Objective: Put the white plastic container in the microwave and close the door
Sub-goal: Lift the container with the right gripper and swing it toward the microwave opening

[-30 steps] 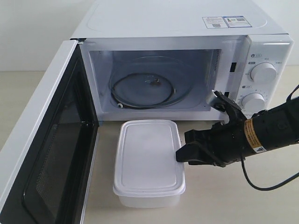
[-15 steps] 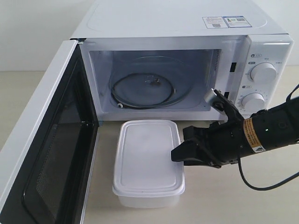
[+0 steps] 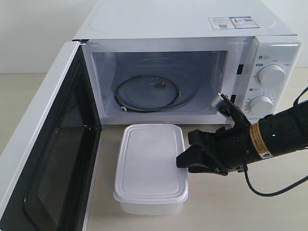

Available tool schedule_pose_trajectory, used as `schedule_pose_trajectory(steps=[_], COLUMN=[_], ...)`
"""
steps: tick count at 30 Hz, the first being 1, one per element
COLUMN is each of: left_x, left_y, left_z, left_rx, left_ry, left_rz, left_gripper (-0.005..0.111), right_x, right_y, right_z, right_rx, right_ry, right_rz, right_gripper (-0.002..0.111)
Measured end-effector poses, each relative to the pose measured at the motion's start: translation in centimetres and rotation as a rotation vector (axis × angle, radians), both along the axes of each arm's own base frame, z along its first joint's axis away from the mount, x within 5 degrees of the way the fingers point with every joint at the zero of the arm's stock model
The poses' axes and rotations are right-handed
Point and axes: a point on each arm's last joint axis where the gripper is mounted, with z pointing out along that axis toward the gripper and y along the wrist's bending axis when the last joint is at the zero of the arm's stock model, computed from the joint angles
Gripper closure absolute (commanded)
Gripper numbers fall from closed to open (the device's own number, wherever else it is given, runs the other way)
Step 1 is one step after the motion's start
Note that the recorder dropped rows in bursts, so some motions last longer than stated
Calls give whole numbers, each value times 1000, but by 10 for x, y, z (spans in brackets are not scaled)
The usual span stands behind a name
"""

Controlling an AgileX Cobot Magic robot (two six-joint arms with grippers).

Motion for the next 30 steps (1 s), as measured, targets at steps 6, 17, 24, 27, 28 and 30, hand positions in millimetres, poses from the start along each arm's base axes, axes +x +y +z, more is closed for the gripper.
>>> schedule_pose_trajectory(steps=[6,17,24,27,28,30], left_x=[0,0,0,0,0,0], left_y=[0,0,0,0,0,0], left_z=[0,0,0,0,0,0], left_rx=[0,0,0,0,0,0], left_ry=[0,0,0,0,0,0], left_rz=[0,0,0,0,0,0], left_gripper=[102,102,102,102,102,102], right_x=[1,0,-1,-1,-1,-1], right_y=[0,3,4,4,5,5], right_z=[-8,-8,-7,-6,-6,-3], right_rx=[4,38,61,61,62,62], right_ry=[31,38,30,17,13,-4], right_rz=[-4,8,22,34,38,47], right_gripper=[71,95,109,109,109,109])
